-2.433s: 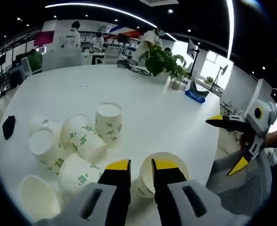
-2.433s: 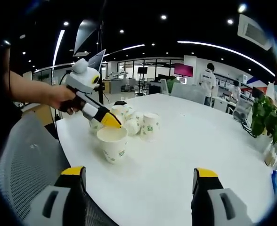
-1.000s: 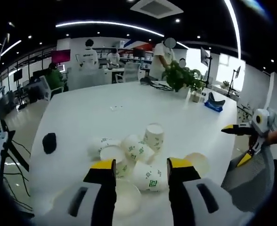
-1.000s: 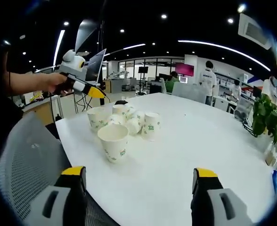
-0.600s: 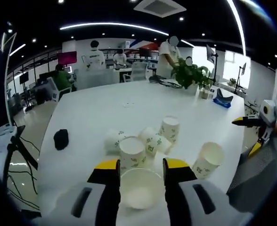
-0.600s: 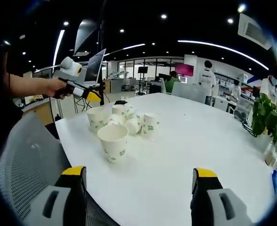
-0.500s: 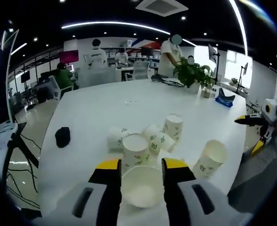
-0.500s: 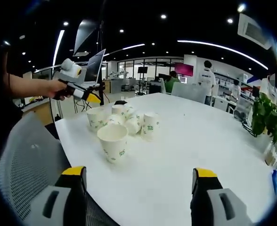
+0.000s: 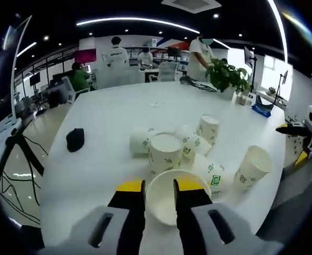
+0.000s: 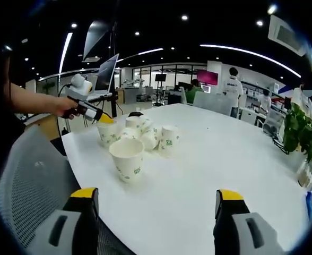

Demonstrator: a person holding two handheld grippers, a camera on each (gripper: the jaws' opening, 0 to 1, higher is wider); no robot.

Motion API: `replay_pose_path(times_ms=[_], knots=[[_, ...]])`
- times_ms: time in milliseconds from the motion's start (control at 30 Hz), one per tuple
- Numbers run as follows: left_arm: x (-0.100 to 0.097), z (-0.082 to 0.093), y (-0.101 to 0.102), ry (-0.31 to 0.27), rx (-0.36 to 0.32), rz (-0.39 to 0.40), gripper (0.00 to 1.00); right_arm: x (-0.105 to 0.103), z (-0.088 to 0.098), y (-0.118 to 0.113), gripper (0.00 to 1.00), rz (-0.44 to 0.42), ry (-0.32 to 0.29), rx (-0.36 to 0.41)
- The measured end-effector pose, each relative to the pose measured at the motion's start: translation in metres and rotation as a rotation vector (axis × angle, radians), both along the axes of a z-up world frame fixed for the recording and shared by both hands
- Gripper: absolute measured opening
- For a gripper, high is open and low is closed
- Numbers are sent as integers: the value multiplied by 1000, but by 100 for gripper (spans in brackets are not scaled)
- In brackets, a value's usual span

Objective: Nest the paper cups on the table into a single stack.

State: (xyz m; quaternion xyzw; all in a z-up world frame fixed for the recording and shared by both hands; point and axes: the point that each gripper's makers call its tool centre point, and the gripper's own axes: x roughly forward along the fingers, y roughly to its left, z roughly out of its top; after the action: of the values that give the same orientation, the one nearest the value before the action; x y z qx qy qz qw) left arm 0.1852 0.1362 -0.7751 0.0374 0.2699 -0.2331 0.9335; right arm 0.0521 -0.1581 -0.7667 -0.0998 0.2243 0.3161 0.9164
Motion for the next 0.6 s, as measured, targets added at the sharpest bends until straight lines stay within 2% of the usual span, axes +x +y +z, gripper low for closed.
replay_pose_path(times_ms=[367, 600], knots=[[2, -3, 6, 10, 10, 14, 3, 0, -1, 0, 91, -2, 6, -3], [-1, -2, 6, 26, -21, 25, 1, 0, -1, 0, 91, 1, 6, -4]])
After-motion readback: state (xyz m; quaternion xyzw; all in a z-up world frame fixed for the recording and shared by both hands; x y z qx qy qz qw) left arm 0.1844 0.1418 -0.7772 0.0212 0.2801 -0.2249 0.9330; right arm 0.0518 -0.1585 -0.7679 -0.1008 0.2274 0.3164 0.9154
